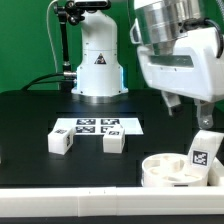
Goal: Assemble stool
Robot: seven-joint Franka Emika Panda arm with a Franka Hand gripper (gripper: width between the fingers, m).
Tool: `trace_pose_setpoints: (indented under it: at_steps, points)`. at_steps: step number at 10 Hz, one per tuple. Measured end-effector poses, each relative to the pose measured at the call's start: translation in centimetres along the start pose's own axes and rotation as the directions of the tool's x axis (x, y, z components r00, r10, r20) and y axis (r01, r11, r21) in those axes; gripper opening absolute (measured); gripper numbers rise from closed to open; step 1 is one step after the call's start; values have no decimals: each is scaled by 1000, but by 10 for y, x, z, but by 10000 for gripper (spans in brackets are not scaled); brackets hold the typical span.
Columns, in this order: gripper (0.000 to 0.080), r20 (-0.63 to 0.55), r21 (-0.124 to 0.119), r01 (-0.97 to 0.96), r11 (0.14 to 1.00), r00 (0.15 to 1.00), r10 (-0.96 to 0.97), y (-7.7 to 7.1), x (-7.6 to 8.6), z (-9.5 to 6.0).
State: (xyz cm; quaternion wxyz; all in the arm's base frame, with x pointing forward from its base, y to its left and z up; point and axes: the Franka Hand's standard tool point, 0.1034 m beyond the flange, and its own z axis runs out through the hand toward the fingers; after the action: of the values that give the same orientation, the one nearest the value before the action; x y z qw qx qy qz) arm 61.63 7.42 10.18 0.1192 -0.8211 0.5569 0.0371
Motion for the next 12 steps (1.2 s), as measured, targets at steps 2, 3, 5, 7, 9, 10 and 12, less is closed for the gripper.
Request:
trace_pose_setpoints:
  at_steps: [2,3,5,7,9,10,12]
  points:
    - [649,-15,9,10,1000,1000,-10,7,7,-2]
    - [649,-13,7,13,1000,1000,-13,7,6,-1]
    - [649,-13,6,14,1000,1000,-13,7,6,0]
    - [649,-16,-7,172,985,985,-172,16,15,1]
    - [649,-30,-19,224,974,974,-225,34,29,5]
    - [649,-29,-17,228,973,973,-229,32,27,6]
    - [649,-27,-23,376,926,926,-376,33,28,6]
